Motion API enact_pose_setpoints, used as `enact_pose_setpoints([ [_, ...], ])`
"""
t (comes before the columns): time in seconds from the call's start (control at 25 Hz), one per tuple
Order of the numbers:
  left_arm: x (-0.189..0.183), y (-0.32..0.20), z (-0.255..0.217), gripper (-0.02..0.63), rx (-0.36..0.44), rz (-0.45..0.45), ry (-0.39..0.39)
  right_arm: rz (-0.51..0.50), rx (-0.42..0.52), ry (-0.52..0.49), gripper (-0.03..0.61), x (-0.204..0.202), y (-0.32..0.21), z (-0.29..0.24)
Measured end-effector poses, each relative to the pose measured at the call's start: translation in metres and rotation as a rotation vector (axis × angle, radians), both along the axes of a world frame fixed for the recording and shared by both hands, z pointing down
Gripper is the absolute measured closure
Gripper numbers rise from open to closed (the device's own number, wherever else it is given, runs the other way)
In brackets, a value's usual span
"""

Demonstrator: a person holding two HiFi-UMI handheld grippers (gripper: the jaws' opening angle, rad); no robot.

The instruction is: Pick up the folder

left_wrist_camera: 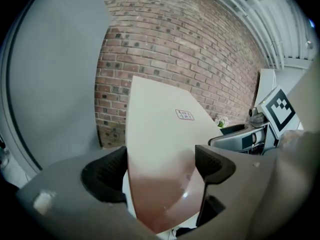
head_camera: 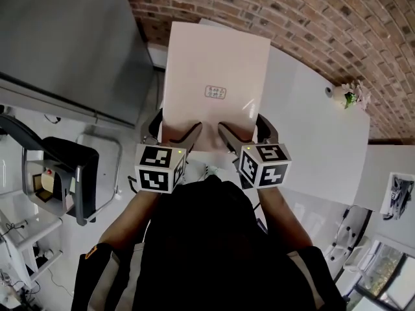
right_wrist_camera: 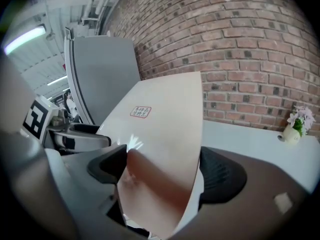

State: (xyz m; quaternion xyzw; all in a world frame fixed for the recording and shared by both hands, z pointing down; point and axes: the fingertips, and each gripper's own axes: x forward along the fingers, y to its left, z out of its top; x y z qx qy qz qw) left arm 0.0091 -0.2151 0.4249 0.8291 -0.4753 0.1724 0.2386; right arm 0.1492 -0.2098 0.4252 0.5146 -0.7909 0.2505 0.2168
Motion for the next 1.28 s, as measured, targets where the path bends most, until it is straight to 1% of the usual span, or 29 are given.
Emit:
enact_pose_setpoints([
  [0.24,-0.005,0.002,-0.049,0.192,0.099,0.003,0.003,0.024,0.083,-0.016,0.138,-0.006,0.006,-0.045],
  [0.56,-0.01,0.006,-0.103,0.19,0.249,0.011,0.018,0.055,0.216,-0.016,0.137,-0.011,0.015,-0.098],
  [0.68,-0.008,0.007,-0.118,0.19,0.291,0.02,0.022,0.071,0.255,-0.021,0.137,-0.009,0.018,-0.111],
  [0.8,-0.006,0.008,-0.124,0.19,0.305,0.029,0.024,0.087,0.27,-0.015,0.135,-0.007,0.021,-0.115],
  [0.96,-0.005,0.01,-0.119,0.19,0.29,0.028,0.034,0.091,0.276,0.013,0.135,-0.007,0.024,-0.113],
  [1.28,-0.003,0.01,-0.117,0.19,0.286,0.032,0.034,0.093,0.271,0.011,0.135,-0.005,0.024,-0.112],
])
